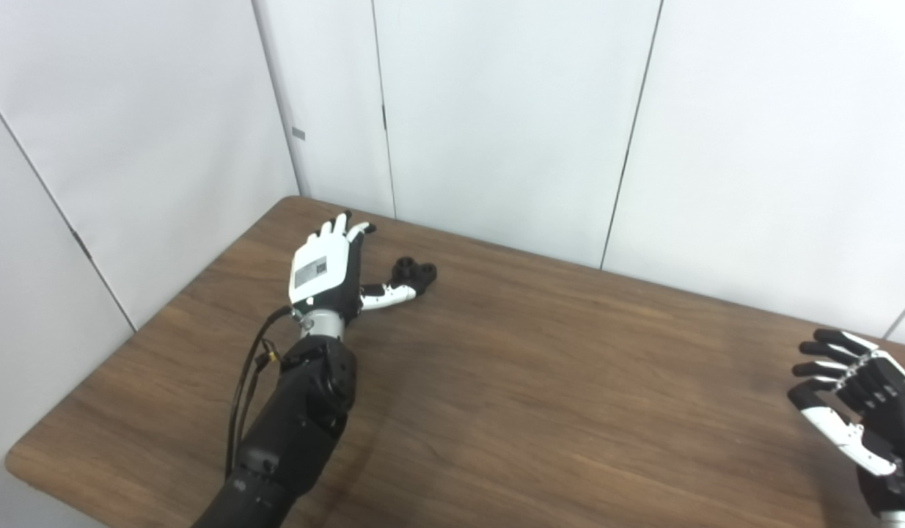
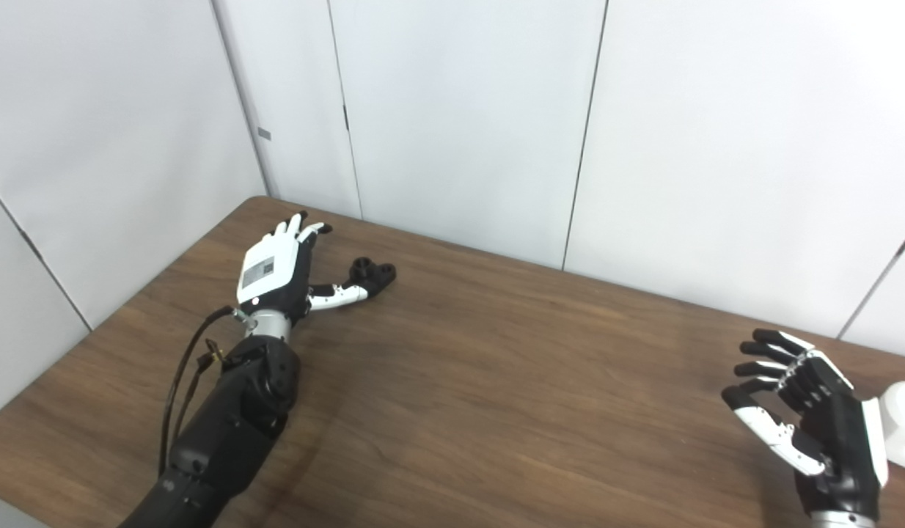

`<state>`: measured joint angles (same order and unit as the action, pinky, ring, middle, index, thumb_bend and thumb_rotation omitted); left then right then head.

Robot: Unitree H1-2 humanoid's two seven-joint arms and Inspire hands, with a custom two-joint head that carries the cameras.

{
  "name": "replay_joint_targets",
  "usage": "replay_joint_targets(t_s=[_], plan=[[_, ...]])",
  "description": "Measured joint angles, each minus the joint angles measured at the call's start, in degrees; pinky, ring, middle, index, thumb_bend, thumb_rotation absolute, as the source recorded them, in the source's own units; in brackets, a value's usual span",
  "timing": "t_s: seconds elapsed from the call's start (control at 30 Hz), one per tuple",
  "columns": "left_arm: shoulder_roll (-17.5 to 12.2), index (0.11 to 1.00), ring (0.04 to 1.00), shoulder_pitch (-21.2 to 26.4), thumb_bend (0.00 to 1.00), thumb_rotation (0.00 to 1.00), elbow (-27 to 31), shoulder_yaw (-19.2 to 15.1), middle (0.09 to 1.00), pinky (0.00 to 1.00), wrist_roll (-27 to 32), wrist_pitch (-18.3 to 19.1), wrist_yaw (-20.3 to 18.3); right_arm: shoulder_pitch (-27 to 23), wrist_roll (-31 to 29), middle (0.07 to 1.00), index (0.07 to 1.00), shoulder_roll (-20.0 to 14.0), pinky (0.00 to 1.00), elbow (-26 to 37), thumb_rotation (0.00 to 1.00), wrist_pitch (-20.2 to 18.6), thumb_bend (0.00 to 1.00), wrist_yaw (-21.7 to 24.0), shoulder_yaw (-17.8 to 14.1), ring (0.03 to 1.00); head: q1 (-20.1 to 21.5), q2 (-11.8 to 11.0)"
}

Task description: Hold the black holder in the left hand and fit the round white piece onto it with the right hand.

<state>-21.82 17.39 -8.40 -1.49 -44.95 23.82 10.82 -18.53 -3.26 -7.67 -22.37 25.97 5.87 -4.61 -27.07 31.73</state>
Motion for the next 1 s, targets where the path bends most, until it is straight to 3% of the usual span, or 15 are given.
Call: replay_joint_targets(t_s=[0.53,0.87,1.0], plan=[[-0.64,0.767,1.000,1.62,0.99,0.44,-5.55,0.50,1.000,1.00,3.80,-1.27,1.76,0.39,-0.84,0.656,0.684,-0.48,0.45,0.38,0.29,0.00,0.58,0.32,0.00,0.563,0.61,0.26],[-0.65,0.757,1.000,2.63,0.90,0.39,-9.76,1.32,1.000,1.00,6.44,-2.34,2.47,0.48,-0.70,0.653,0.676,-0.59,0.44,0.47,0.32,0.00,0.62,0.83,0.00,0.560,1.23,0.35],[-0.65,0.723,1.000,3.74,0.86,0.37,-12.79,1.28,1.000,1.00,8.13,-5.07,4.24,0.60,-0.55,0.660,0.677,-0.65,0.45,0.63,0.32,0.00,0.60,0.83,0.02,0.567,1.41,0.53]])
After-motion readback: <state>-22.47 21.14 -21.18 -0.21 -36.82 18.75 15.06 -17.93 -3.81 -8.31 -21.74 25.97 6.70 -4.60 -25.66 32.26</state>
